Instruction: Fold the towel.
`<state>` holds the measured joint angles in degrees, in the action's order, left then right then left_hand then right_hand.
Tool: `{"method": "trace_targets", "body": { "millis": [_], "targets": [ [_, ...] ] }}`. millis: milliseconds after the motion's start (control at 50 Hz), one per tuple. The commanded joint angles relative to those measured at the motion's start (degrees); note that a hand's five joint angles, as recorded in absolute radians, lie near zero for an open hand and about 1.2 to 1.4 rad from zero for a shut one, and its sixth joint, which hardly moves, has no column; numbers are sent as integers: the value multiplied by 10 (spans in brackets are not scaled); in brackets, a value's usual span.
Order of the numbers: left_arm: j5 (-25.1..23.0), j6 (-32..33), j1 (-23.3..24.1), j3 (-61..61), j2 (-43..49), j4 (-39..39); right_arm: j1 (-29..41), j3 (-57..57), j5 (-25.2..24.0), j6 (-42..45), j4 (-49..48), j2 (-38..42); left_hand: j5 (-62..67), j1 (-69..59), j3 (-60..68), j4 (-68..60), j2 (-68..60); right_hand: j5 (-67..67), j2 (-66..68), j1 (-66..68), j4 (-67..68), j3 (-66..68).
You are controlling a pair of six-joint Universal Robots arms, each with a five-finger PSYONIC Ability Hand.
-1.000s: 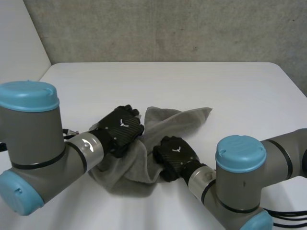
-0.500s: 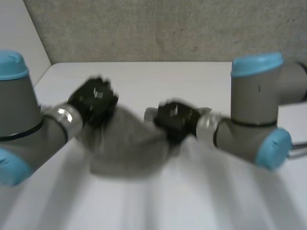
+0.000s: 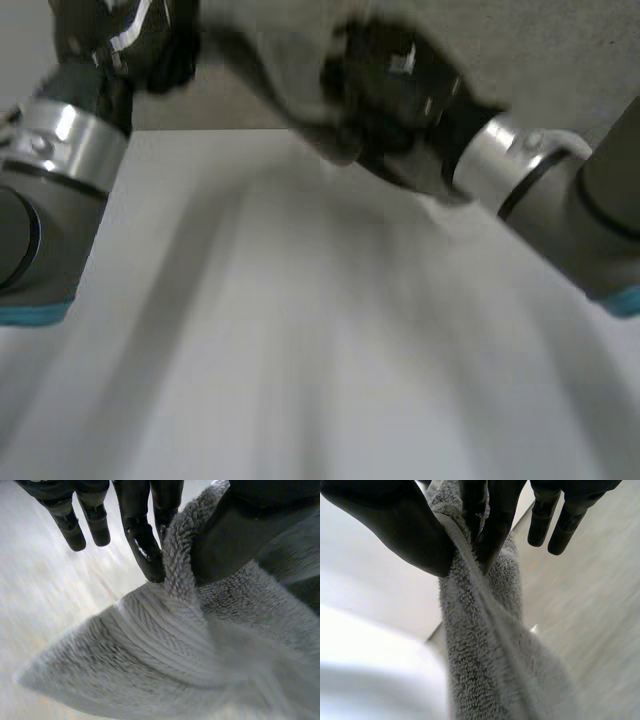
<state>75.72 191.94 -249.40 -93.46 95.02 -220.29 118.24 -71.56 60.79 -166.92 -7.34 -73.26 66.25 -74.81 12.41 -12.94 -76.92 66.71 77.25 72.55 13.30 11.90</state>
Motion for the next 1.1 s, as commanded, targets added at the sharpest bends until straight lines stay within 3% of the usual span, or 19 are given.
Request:
{"method": "trace_targets", "body": {
  "millis": [20, 80, 100, 140, 180, 200, 220, 240, 260, 300, 360, 640, 840, 960, 1100],
  "targets": [
    [-91, 34, -57, -68, 52, 94, 8, -46, -11, 148, 142, 73, 38, -52, -24, 29, -31, 33, 27, 74, -33, -19],
    [-122, 101, -64, -108, 63, 124, 8, -56, -2, 227, 193, 114, 38, -52, -24, 29, -31, 33, 27, 74, -33, -19],
    [-123, 101, -64, -108, 63, 124, 8, -56, -1, 227, 193, 114, 38, -52, -24, 29, -31, 33, 27, 74, -33, -19],
    [-129, 186, -67, -127, 80, 185, 9, -55, 6, 254, 217, 140, 38, -52, -24, 29, -31, 33, 27, 74, -33, -19],
    [-130, 226, -66, -128, 90, 224, 9, -53, 14, 253, 217, 143, 38, -52, -24, 29, -31, 33, 27, 74, -33, -19],
    [-130, 257, -64, -125, 103, 262, 9, -52, 22, 253, 215, 144, 38, -52, -24, 29, -31, -90, -95, -48, -33, -19],
    [-130, 258, -64, -125, 104, 262, 9, -52, 22, 253, 215, 144, 38, -52, -24, 29, -31, -91, -96, -49, -33, -19],
    [-130, 283, -61, -120, 115, 300, 11, -51, 26, 253, 215, 145, 38, -52, -24, 29, -31, -519, -524, -477, -33, -19],
    [-130, 283, -61, -120, 115, 300, 13, -49, 28, 252, 215, 143, 38, -52, -24, 29, -31, -667, -770, -723, -33, -19],
    [-132, 314, -55, -104, 123, 367, 13, -48, 30, 245, 215, 140, -227, 212, -24, 29, 233, -667, -773, -726, -33, -19],
    [-131, 316, -49, -89, 119, 413, 14, -49, 28, 214, 215, 125, -320, 306, -24, 29, 327, -667, -773, -726, -33, -19],
    [-126, 296, -38, -88, 51, 431, 0, -131, 36, 107, 174, 24, -332, 318, -24, 29, 339, -667, -773, -726, -33, -19],
    [-127, 291, -63, -131, 10, 453, -128, -267, 59, 47, 94, -80, -354, 340, -24, 29, 361, -667, -773, -726, -33, -19],
    [-132, 295, -92, -150, 9, 457, -172, -343, 55, -38, 51, -101, -354, 340, -24, 29, 361, -667, -773, -726, -33, -19],
    [-132, 297, -109, -170, 8, 457, -184, -414, 50, -67, 13, -97, -371, 357, -24, 29, 378, -667, -773, -726, -33, -19]
  ]
}}
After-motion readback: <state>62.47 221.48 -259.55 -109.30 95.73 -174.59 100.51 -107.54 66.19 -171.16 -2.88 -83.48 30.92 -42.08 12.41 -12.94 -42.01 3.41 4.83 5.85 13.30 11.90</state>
